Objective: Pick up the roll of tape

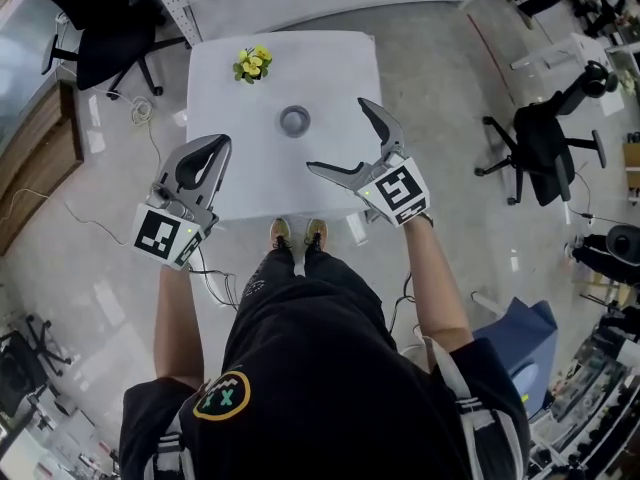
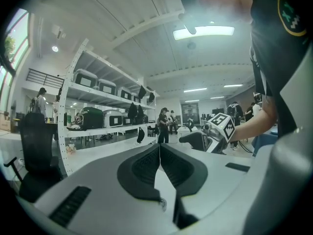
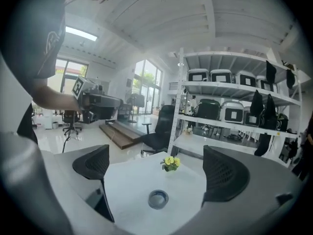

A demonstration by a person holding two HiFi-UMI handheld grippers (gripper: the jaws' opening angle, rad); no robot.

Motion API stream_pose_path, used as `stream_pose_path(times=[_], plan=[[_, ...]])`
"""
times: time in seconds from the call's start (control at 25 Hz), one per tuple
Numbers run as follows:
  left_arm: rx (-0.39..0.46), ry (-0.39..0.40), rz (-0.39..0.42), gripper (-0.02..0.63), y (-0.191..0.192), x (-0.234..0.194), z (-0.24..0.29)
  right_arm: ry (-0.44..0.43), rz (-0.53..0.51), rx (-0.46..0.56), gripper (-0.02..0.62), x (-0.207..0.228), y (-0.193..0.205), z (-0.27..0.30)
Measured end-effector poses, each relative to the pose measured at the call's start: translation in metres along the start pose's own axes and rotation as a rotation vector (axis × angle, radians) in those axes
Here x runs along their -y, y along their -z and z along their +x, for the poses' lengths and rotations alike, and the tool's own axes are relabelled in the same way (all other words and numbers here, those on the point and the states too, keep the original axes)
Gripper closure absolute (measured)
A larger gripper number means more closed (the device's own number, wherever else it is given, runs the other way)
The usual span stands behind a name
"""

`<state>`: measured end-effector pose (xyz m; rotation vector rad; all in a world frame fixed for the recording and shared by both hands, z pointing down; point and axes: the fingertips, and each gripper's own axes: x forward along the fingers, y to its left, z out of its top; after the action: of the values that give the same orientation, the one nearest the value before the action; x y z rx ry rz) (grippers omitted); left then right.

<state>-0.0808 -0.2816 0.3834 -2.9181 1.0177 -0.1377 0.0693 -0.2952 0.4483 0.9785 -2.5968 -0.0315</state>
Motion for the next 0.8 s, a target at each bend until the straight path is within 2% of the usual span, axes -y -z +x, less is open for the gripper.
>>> stream_pose_path(times=[0.2, 0.4, 0.56, 0.8], plan=[[-0.006, -0.014, -0.005, 0.584, 0.001, -0.006, 0.003, -0.102, -0.08, -0.086, -0.003, 0.004, 0.015, 0.035], [-0.015, -0.035, -0.011, 0.584, 0.004, -0.013, 0.004, -0.205, -0.173, -0.226, -0.003, 0.004, 0.048, 0.072], [-0.018, -0.049, -0.015, 0.584, 0.003, -0.02, 0.004, -0.284, -0.19, -0.316, -0.003, -0.001, 0.074, 0.098], [-0.023, -0.052, -0.015, 0.584, 0.005, -0.026, 0.006, -0.351, -0.183, -0.442, -0.003, -0.003, 0.13, 0.133]])
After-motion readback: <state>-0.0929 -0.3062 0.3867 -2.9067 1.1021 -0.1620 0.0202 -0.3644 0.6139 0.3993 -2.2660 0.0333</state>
